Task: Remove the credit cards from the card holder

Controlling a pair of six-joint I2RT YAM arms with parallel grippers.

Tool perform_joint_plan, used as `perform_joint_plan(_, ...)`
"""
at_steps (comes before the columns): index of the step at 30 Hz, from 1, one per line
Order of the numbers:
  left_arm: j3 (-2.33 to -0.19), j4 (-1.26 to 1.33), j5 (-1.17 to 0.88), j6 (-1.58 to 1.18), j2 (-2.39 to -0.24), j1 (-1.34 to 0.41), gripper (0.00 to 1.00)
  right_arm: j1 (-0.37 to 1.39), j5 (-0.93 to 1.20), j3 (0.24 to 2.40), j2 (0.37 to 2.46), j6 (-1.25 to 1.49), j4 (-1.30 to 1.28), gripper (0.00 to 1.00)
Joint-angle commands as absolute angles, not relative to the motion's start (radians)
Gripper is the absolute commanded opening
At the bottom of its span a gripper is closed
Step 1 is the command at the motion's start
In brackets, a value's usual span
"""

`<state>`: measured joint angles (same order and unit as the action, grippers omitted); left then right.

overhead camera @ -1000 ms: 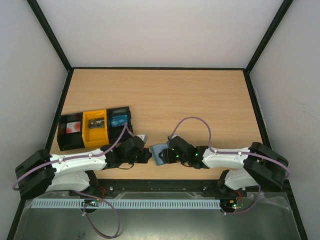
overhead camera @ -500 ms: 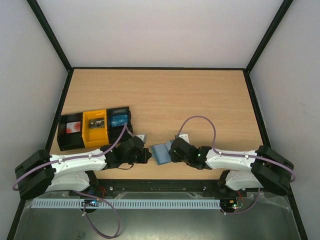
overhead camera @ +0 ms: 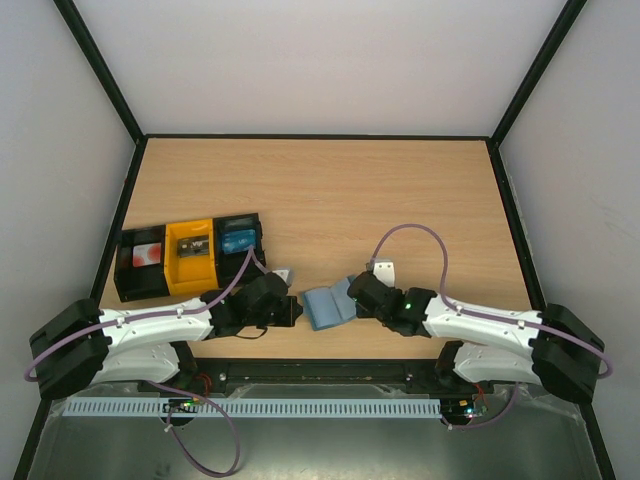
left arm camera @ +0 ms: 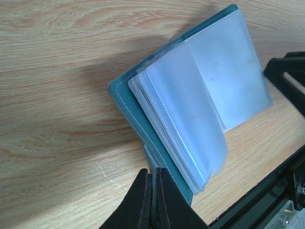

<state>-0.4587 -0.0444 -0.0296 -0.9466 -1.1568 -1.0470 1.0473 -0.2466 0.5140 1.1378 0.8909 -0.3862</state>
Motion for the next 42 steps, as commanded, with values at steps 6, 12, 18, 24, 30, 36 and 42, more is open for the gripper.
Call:
perform_joint_plan(6, -0.463, -0.027, -0.041, -0.941, -1.144, -1.048, 0.03, 1.048, 0.067, 0.498, 0.977, 0.873, -0.162, 0.45)
perform_joint_plan(12, -0.465, 0.007, -0.06, -0.942, -1.151, -1.049, 0.03, 1.059, 0.146, 0.469, 0.978, 0.862, -0.058, 0.46)
perform_joint_plan(18, -0.469, 0.023, -0.076, -0.946, -1.188, -1.048, 0.03, 1.075, 0.146, 0.472, 1.069, 0.849, -0.012, 0.58)
perform_joint_plan(24, -0.469, 0.019, -0.07, -0.946, -1.183, -1.049, 0.03, 1.091, 0.119, 0.483, 1.181, 0.827, -0.002, 0.61)
perform_joint_plan(30, -0.473, 0.002, -0.063, -0.943, -1.185, -1.049, 0.03, 1.093, 0.094, 0.489, 1.244, 0.781, -0.002, 0.65)
perform_joint_plan(36, -0.487, -0.009, -0.06, -0.939, -1.187, -1.048, 0.03, 1.093, 0.089, 0.484, 1.295, 0.764, 0.005, 0.67)
perform_joint_plan(42, -0.485, -0.015, -0.054, -0.937, -1.191, -1.048, 0.03, 1.095, 0.056, 0.485, 1.348, 0.762, -0.008, 0.66)
